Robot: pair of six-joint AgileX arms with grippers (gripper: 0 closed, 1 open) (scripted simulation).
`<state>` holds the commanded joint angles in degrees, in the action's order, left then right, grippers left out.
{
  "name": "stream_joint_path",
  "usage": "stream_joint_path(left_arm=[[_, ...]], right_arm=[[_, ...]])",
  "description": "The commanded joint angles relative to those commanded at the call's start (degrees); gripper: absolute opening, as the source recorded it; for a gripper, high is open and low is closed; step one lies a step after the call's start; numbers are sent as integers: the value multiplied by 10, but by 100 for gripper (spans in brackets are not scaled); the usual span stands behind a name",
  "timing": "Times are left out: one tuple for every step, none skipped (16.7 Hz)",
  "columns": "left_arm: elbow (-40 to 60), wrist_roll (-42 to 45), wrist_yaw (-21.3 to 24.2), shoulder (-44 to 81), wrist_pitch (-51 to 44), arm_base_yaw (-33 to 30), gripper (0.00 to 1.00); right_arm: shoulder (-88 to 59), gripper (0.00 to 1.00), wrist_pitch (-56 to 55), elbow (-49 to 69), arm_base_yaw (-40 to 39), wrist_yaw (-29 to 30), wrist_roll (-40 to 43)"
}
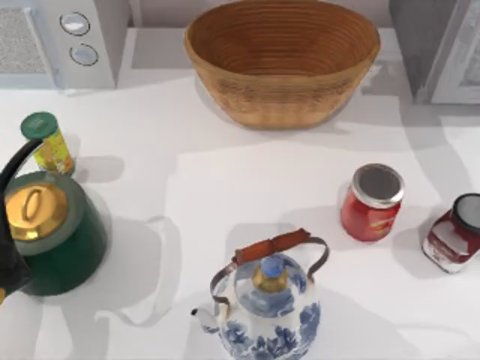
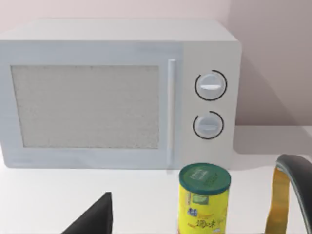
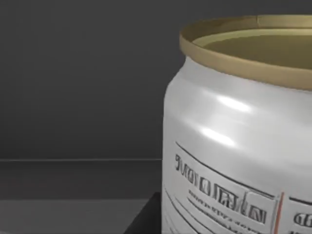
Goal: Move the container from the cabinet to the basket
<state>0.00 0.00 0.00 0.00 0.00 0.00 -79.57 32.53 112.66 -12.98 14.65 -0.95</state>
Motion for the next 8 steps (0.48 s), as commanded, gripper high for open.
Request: stream_joint_path(left_arm=[[0,0,0,0,0,0,100],[0,0,0,0,0,0,100],[0,0,0,0,0,0,100],[0,0,0,0,0,0,100],[0,0,0,0,0,0,100],[0,0,0,0,0,0,100],[0,0,0,0,0,0,100],[0,0,0,0,0,0,100]], right_arm=[[22,0,32,7,-13,13,0],[44,0,63,14,-26,25,0],[64,0,91,19,-38,37,1],[82,0,112,23,-48,47,1],[97,0,128,26,-56,55,1],[106,0,137,28,-62,60,1],[109,0,141,28,-63,62,1],[109,0,141,28,-63,62,1]])
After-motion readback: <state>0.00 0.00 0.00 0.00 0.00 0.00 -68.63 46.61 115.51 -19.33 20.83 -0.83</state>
